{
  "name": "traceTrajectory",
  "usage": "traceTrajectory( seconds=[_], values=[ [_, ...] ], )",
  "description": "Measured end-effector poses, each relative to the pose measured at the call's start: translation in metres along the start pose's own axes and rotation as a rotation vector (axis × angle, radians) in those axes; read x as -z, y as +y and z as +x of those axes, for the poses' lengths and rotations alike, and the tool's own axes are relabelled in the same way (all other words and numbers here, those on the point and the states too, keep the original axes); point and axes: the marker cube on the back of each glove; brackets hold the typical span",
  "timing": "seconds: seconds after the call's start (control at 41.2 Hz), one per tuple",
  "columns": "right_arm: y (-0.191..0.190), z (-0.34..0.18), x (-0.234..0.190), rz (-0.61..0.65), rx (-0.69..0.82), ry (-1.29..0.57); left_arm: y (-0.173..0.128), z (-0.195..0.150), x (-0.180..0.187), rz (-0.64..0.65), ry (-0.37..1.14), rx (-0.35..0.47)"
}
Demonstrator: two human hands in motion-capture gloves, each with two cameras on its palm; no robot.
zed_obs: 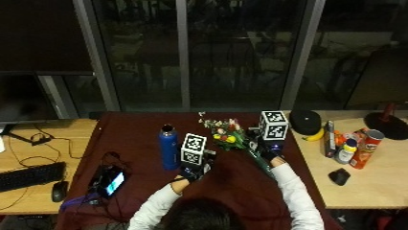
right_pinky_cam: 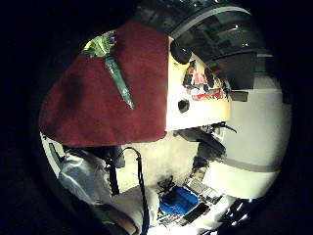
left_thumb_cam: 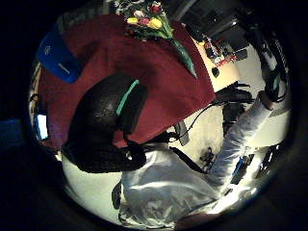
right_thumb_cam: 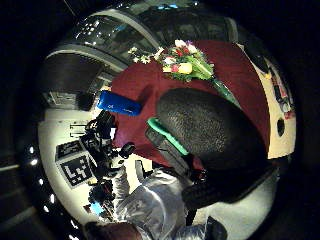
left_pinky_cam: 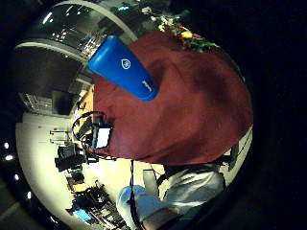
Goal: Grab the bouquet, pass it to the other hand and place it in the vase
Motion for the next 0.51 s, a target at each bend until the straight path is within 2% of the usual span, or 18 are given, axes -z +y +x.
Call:
traceTrajectory(
  seconds=[0.267, 0.51],
  values=[
    [0.012, 0.010, 0.008, 0.017, -0.010, -0.019, 0.003, 0.005, 0.003, 0.001, -0.017, -0.015],
    [-0.009, 0.009, 0.011, 0.035, -0.018, -0.051, -0.009, -0.006, 0.007, 0.002, -0.004, -0.014]
  ],
)
